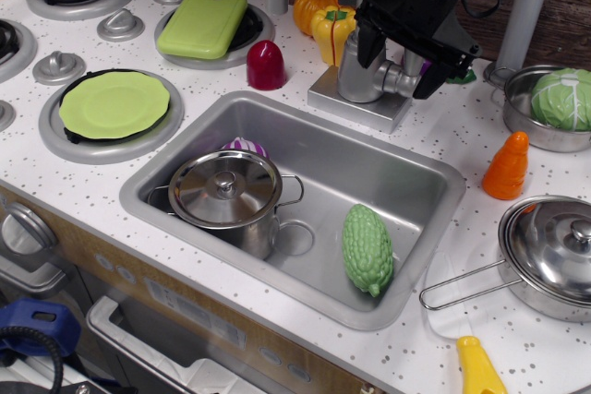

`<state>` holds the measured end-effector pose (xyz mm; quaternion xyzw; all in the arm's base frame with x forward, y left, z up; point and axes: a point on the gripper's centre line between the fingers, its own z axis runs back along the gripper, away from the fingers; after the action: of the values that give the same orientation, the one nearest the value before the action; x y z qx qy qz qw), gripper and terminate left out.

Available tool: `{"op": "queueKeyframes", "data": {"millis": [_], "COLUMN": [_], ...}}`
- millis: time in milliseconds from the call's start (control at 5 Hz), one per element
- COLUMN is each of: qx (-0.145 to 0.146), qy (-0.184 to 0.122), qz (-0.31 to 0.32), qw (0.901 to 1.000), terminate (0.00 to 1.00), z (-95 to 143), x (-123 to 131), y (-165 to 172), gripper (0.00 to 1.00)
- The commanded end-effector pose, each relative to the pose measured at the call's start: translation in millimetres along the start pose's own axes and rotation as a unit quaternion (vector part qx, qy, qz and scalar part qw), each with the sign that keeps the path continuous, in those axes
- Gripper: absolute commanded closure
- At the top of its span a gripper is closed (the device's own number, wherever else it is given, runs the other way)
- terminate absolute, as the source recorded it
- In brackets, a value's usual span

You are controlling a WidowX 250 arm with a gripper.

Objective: Turn lever vertical to front

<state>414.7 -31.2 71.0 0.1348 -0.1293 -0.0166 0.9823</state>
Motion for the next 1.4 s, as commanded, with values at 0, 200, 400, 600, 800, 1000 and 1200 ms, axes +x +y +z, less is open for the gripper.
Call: {"op": "queueKeyframes", "data": {"millis": [0, 200, 400, 600, 800, 1000, 1200], "qx": [-0.003, -0.017, -0.031, -0.036, -0.036, -0.034, -0.034], "qy": [-0.056, -0.066, -0.066, -0.062, -0.056, -0.046, -0.04], "qz": [0.009, 0.004, 0.004, 0.008, 0.017, 0.029, 0.045], "qw": [0.9984, 0.9977, 0.9973, 0.9974, 0.9976, 0.9979, 0.9976], "terminate": [0.0, 0.0, 0.0, 0.0, 0.0, 0.0, 0.0], "z": [27, 23, 20, 20, 21, 24, 24], "x": [31, 40, 46, 49, 44, 30, 9], "y": [13, 10, 5, 3, 0, -5, -12], "gripper": [0.0, 0.0, 0.0, 1.0, 1.0, 1.0, 1.0]}}
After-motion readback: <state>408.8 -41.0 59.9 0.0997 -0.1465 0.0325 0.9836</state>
